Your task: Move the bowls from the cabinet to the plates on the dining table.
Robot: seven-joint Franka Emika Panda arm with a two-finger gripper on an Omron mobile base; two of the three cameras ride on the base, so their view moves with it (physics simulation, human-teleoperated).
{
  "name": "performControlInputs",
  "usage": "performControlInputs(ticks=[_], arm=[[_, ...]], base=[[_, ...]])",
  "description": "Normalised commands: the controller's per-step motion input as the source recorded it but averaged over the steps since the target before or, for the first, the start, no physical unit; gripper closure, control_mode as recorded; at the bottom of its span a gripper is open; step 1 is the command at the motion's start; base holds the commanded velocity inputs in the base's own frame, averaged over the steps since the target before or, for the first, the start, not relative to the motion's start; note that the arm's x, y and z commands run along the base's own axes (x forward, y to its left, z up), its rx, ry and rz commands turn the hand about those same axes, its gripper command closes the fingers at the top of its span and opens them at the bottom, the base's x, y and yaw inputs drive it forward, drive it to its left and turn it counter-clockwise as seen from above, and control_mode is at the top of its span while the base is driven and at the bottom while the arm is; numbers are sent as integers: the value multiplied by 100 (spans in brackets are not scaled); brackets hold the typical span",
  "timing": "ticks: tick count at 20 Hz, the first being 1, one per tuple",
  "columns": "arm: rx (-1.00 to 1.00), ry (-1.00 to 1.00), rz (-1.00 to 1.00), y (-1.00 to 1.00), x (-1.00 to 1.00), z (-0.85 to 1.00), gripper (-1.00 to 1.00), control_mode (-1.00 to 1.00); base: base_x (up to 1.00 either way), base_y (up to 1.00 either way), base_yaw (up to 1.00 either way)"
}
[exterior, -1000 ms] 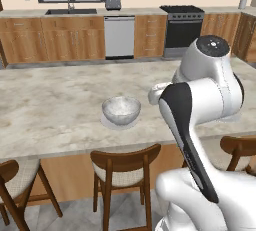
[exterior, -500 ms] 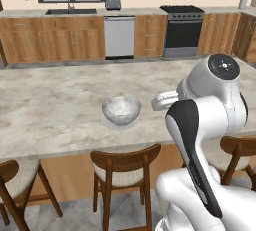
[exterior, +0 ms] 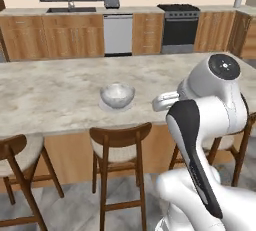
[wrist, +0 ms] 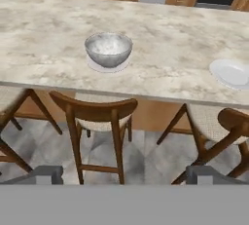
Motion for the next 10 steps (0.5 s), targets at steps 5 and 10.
performControlInputs(ticks=[5, 10], arm=[[0, 0, 0, 0, 0, 0, -100, 100], [0, 0, 0, 0, 0, 0, -100, 100]], base=[[-77, 64, 54], [-13, 73, 93]])
